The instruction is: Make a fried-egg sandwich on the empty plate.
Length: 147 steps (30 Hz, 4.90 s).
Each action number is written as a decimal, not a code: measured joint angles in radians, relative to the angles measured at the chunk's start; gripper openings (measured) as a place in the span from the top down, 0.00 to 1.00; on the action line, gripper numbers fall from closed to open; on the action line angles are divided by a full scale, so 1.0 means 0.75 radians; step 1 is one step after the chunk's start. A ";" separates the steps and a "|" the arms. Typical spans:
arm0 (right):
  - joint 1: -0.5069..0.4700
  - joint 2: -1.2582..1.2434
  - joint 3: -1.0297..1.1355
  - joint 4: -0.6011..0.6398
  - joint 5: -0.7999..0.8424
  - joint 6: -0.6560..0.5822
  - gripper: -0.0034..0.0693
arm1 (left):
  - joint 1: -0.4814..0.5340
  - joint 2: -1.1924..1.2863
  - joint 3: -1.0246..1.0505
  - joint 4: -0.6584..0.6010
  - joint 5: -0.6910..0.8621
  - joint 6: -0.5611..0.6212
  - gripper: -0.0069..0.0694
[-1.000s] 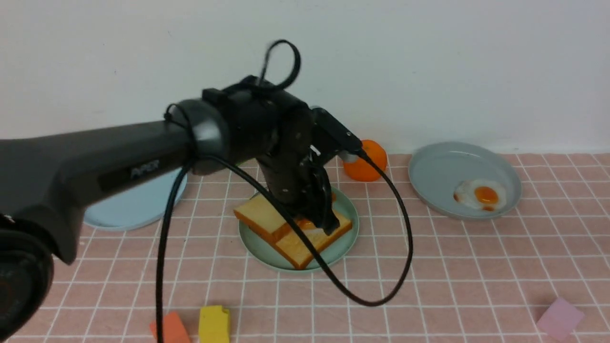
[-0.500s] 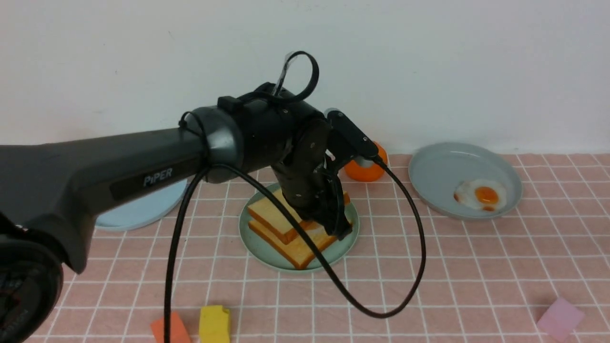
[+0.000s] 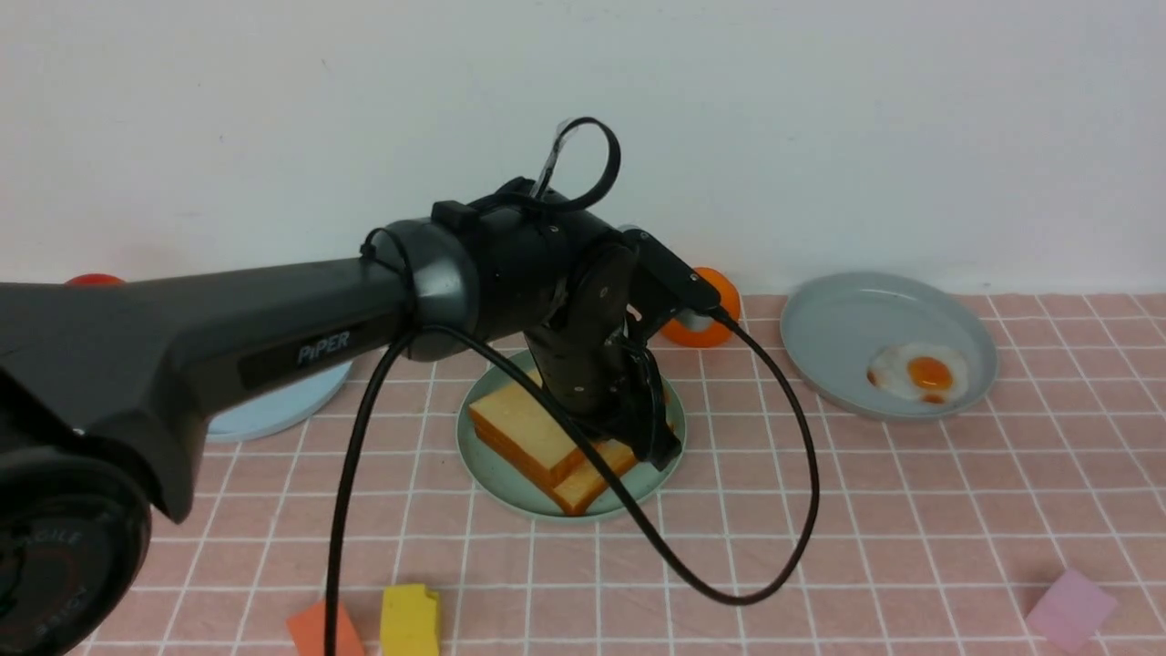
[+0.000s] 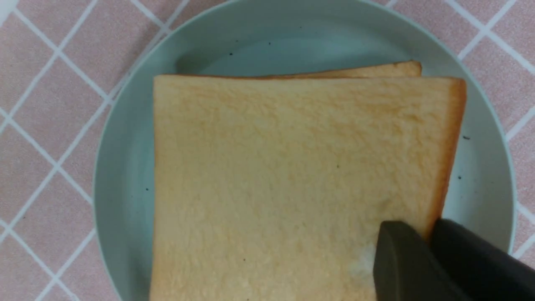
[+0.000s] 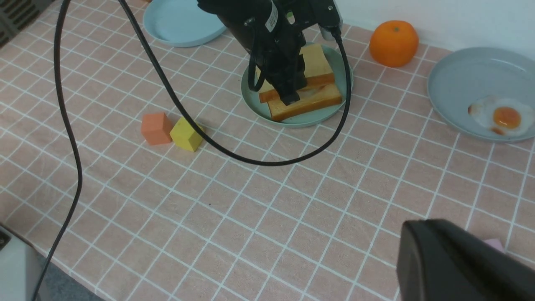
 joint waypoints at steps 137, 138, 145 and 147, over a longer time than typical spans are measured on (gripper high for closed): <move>-0.293 -0.725 1.554 -0.463 -1.182 0.453 0.92 | 0.737 -2.768 2.069 -0.306 -0.522 -0.394 0.93; -0.293 -0.725 1.554 -0.463 -1.182 0.453 0.92 | 0.770 -2.772 2.104 -0.305 -0.509 -0.403 0.93; -0.293 -0.725 1.554 -0.463 -1.181 0.453 0.91 | 0.817 -2.775 2.221 -0.301 -0.451 -0.528 0.93; -0.293 -0.725 1.554 -0.463 -1.181 0.453 0.91 | 0.817 -2.775 2.222 -0.300 -0.453 -0.537 0.93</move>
